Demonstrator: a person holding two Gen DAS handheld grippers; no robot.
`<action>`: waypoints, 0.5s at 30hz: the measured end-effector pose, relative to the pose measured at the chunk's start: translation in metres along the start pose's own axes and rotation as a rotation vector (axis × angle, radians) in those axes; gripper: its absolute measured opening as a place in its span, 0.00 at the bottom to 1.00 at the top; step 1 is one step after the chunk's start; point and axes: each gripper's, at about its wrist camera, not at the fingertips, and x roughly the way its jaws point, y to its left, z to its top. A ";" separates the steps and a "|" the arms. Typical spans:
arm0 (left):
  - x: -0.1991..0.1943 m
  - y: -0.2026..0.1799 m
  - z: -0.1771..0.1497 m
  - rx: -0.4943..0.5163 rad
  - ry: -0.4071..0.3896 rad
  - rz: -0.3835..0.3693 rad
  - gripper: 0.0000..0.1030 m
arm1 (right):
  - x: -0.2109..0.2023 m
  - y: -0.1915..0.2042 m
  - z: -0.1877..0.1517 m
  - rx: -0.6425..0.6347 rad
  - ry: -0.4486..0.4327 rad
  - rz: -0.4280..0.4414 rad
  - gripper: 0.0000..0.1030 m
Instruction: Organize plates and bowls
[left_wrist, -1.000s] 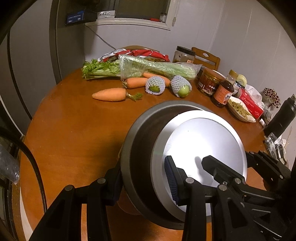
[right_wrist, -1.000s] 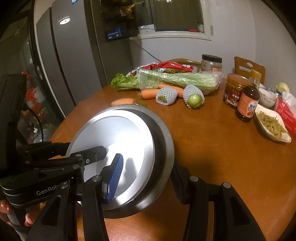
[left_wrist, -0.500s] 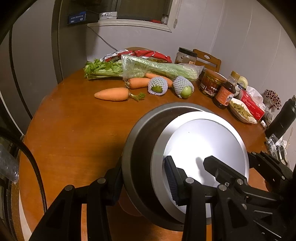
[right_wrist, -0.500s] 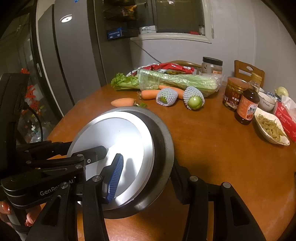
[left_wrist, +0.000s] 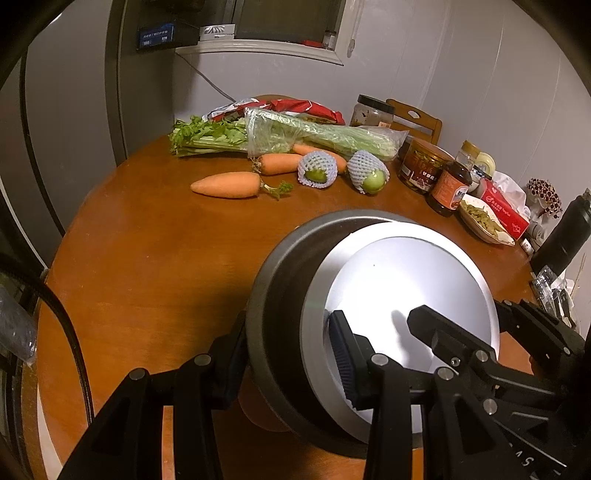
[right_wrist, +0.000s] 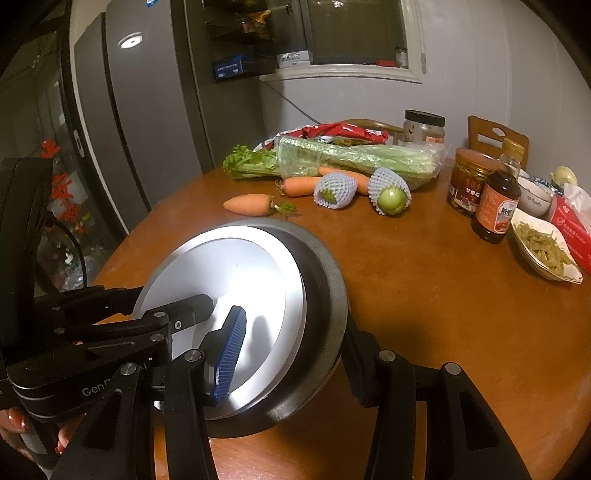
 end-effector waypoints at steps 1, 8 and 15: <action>0.000 0.000 0.000 0.001 -0.001 0.000 0.41 | 0.000 0.001 0.000 -0.003 -0.002 -0.006 0.51; 0.000 0.002 -0.001 0.003 0.000 -0.003 0.41 | 0.001 0.002 -0.002 -0.003 -0.005 -0.025 0.51; 0.001 0.003 -0.004 0.009 0.001 0.002 0.41 | 0.002 0.003 -0.003 -0.008 -0.009 -0.042 0.51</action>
